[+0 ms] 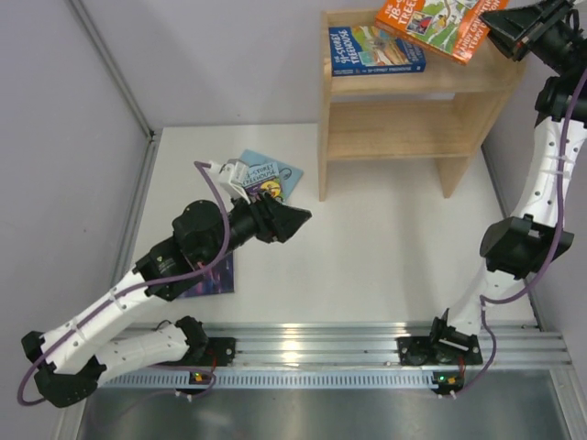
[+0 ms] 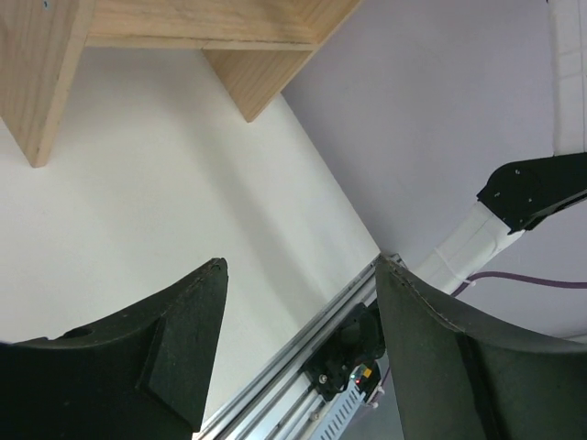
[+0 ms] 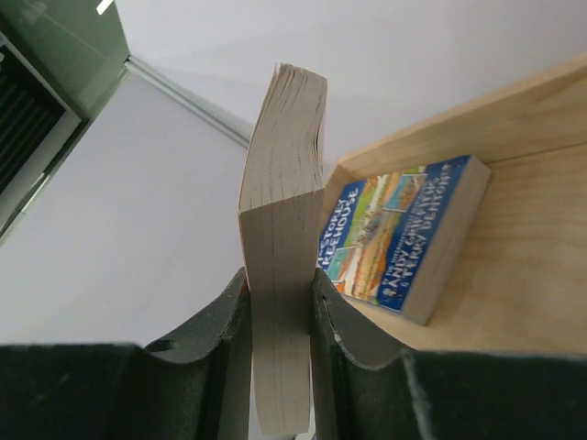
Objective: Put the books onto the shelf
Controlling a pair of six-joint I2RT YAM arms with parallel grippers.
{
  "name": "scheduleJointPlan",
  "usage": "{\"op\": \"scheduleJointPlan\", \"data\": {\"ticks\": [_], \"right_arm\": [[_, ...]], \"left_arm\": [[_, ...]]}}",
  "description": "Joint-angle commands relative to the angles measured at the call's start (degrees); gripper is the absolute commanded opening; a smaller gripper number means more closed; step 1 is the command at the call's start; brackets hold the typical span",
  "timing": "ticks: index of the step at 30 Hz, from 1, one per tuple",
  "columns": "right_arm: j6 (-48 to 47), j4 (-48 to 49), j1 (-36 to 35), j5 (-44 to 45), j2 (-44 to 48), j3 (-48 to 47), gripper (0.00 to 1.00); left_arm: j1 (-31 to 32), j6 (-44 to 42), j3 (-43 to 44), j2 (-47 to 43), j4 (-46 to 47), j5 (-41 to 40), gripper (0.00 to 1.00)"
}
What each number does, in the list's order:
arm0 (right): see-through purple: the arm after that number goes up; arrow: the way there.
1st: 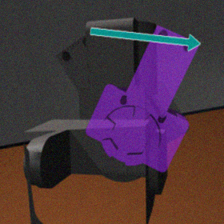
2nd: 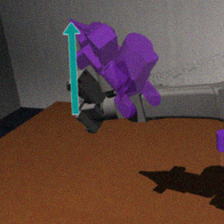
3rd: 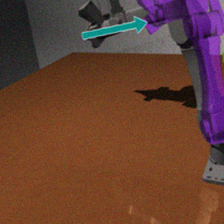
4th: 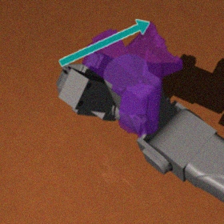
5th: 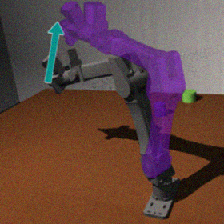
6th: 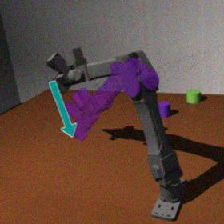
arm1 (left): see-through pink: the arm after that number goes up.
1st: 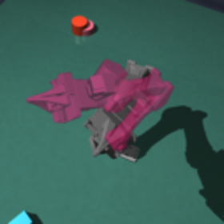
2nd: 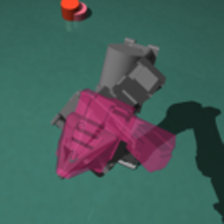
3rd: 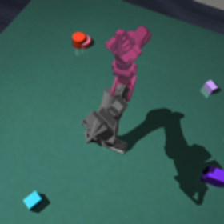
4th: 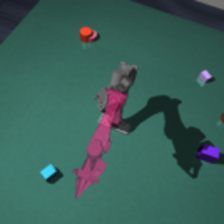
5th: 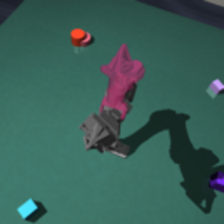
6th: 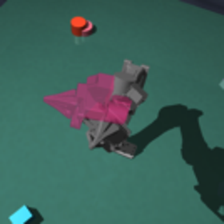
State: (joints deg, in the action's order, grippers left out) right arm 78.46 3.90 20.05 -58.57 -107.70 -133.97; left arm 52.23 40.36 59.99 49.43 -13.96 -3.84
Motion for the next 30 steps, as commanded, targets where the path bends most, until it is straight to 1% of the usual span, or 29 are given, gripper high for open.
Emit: {"op": "scheduleJointPlan", "data": {"ticks": [1,6,8,9,15,17,21,24,25,28,29,30], "right_arm": [[4.3,9.1,0.0,-3.7,0.7,-5.7,0.00],[7.4,11.7,-0.7,-3.3,-2.6,-6.0,0.00],[6.1,11.0,-1.9,-3.7,-3.9,-6.0,0.00],[5.2,9.1,-2.4,-3.6,-4.6,-6.0,0.00],[-1.5,2.0,-6.3,-2.5,-7.5,-4.6,0.00],[-3.8,0.8,-7.1,-0.7,-7.4,-3.5,0.00],[-4.3,0.1,-7.7,1.5,-9.0,-3.5,0.00],[-5.8,-2.6,-7.6,3.4,-9.9,-3.4,0.00],[-6.1,-3.2,-7.6,3.8,-10.1,-3.4,0.01],[-6.6,-3.8,-7.7,4.9,-10.7,-3.4,0.14],[-6.7,-3.7,-7.7,5.3,-10.8,-3.5,0.25],[-6.7,-5.1,-7.7,5.7,-11.0,-3.5,0.30]], "left_arm": [[0.2,-1.4,-0.2,3.0,3.7,-1.4,0.70],[0.2,-3.2,4.6,10.2,2.6,-0.3,0.70],[0.2,-3.8,7.3,12.6,0.7,-0.7,0.69],[0.2,-4.6,7.9,13.2,0.5,-0.9,0.69],[-0.1,-6.7,9.1,13.9,0.6,-3.8,0.69],[-0.2,-7.2,8.9,13.5,0.6,-4.8,0.69],[-0.4,-8.0,7.6,12.4,1.4,-6.1,0.69],[-0.6,-8.8,7.5,12.3,1.3,-6.7,0.70],[-0.7,-8.9,7.4,12.5,1.3,-6.8,0.70],[-1.0,-9.2,7.3,12.7,1.3,-6.5,0.70],[-1.2,-9.3,7.3,12.7,1.3,-6.5,0.70],[-1.2,-9.3,7.4,12.8,1.3,-6.4,0.70]]}}
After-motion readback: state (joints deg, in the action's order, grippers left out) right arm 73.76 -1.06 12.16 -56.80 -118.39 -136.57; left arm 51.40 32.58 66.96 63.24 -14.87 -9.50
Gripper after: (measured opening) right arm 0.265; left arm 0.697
